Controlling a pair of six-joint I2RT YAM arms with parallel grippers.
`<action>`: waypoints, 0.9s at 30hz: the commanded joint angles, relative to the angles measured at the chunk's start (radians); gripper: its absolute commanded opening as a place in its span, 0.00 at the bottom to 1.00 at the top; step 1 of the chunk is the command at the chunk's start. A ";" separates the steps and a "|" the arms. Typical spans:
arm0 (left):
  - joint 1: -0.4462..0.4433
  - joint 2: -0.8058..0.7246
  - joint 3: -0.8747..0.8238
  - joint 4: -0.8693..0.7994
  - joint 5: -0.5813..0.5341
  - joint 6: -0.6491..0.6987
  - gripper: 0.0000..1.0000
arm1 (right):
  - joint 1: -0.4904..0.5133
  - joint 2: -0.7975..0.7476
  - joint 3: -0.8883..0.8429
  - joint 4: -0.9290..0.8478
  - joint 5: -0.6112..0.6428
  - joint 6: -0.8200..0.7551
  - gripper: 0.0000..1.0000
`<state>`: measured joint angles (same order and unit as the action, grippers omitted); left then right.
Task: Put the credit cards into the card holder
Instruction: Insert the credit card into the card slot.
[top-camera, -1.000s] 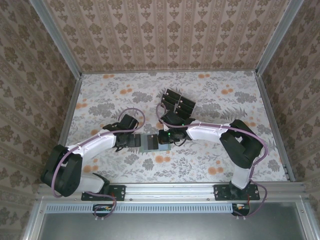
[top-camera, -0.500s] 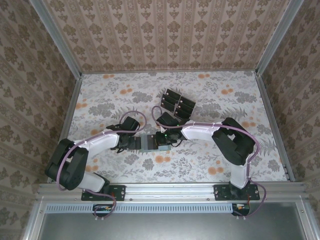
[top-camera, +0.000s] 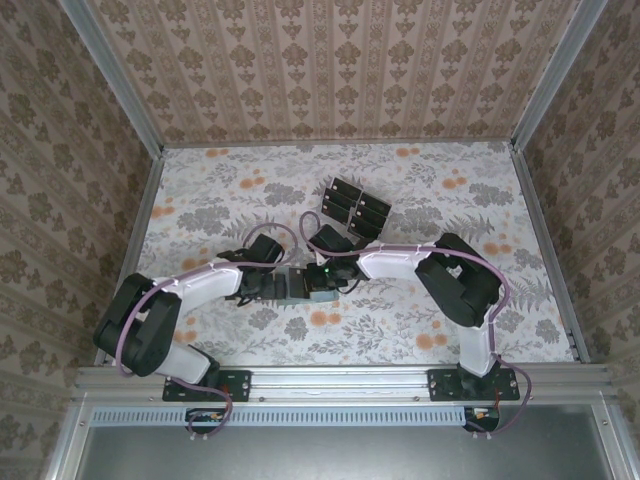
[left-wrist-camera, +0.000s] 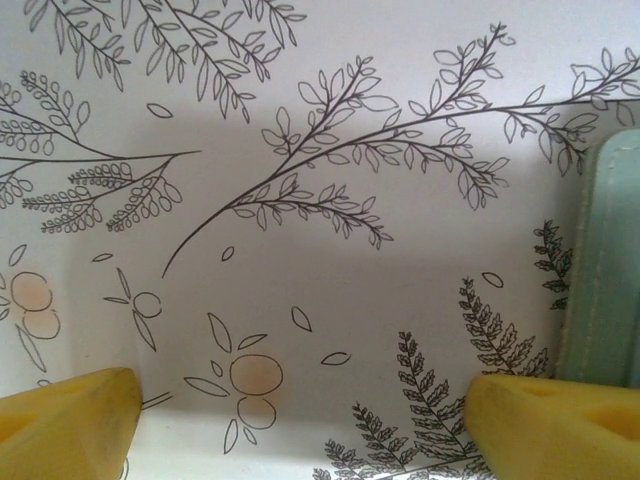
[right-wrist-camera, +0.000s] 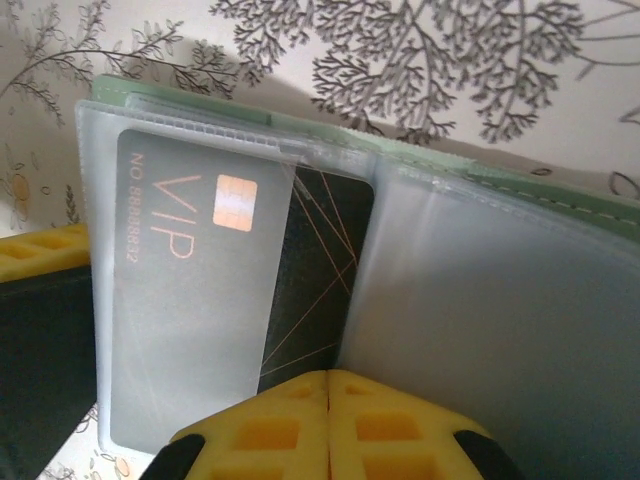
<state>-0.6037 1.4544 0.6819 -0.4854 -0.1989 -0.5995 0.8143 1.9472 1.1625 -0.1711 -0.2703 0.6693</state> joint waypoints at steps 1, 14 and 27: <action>-0.013 0.035 -0.004 -0.001 0.006 -0.019 1.00 | 0.013 0.022 0.027 0.031 -0.037 0.030 0.09; -0.016 -0.105 0.010 -0.097 -0.125 -0.081 1.00 | 0.015 0.004 0.037 0.057 -0.061 0.051 0.10; -0.006 -0.065 0.051 -0.113 -0.128 -0.072 1.00 | 0.014 -0.018 0.041 0.043 -0.044 0.040 0.10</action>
<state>-0.6144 1.3735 0.7139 -0.5625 -0.3008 -0.6590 0.8230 1.9553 1.1858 -0.1051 -0.3256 0.7174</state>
